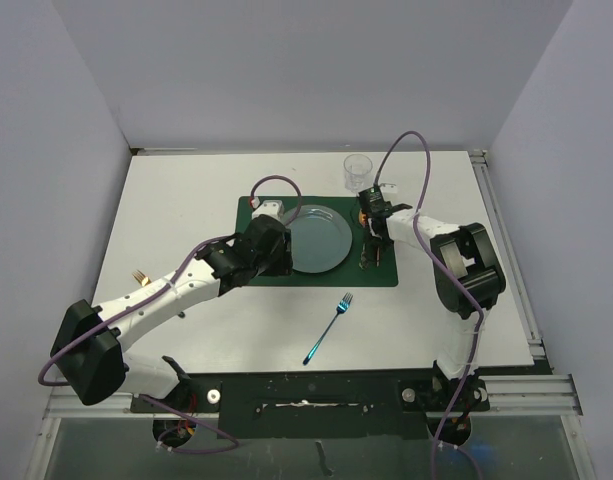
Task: Set the dinner table for one person
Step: Pick up the knife with the napkin.
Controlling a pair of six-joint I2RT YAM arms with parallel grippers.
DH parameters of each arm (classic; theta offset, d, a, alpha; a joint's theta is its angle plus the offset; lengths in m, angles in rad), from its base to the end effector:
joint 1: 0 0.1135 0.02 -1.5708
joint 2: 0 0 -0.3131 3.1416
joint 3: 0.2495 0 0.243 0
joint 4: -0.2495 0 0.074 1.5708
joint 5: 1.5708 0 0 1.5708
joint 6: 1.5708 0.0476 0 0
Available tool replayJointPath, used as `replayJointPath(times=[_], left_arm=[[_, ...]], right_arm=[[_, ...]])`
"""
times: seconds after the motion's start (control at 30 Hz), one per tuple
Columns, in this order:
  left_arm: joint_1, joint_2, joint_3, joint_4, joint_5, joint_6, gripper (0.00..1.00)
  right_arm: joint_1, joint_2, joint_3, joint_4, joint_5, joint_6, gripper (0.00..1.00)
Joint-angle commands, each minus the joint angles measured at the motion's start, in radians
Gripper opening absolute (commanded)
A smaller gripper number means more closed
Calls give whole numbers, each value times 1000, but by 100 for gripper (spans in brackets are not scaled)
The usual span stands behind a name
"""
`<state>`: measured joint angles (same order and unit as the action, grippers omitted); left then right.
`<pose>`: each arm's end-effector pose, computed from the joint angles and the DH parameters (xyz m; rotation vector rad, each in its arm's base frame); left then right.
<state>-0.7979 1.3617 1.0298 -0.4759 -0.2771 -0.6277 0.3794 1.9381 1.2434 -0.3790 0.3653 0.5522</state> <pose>0.2048 -0.1913 0.3132 0.0693 2.3692 -0.3712 0.3855 0.1354 0.1969 0.3373 2.5164 -0.1295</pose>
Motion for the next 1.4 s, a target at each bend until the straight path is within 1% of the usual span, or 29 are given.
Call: replayJointPath(times=[0.0,0.13,0.33,0.37,0.43,0.6,0.63,0.67,0.7,0.73,0.77,0.83,1.0,1.17,1.37], left_arm=[[-3,-36,5,20,-12,-8,47],[-4,-40,0,19,-11,-10,47],[-4,-47,-6,22,-13,-11,47],[-3,-47,-7,21,-13,-12,47],[-3,-44,-8,23,-13,-12,46],[-3,-31,-10,33,-5,-12,46],[-3,-29,-10,36,-3,-12,46],[-4,-25,-10,38,-1,-12,46],[-3,-22,-10,39,0,-12,46],[-3,-19,-11,43,2,-12,46],[-3,-17,-11,46,5,-11,46],[-3,-12,-13,49,5,-12,46],[-3,-9,-13,48,4,-12,46],[-3,-12,-19,40,-5,-9,46],[-3,-8,-17,34,-10,-6,46]], right_arm=[[-20,96,-52,55,-63,20,0],[-21,88,-68,78,-92,22,0],[-21,80,-61,58,-84,8,0],[-21,74,-56,50,-82,3,3],[-22,51,-55,41,-78,-4,14],[-21,-38,-68,37,-59,-39,30],[-23,-48,-61,26,-50,-49,35],[-22,-54,-53,12,-44,-60,36],[-22,-58,-41,-3,-38,-68,43],[-22,-61,-31,-14,-35,-77,45],[-22,-64,-26,-21,-32,-83,51],[-23,-64,-21,-23,-32,-94,58],[-24,-17,-21,-12,-58,-99,59],[-23,41,-25,23,-114,-86,58],[-17,80,-11,38,-143,-80,53]])
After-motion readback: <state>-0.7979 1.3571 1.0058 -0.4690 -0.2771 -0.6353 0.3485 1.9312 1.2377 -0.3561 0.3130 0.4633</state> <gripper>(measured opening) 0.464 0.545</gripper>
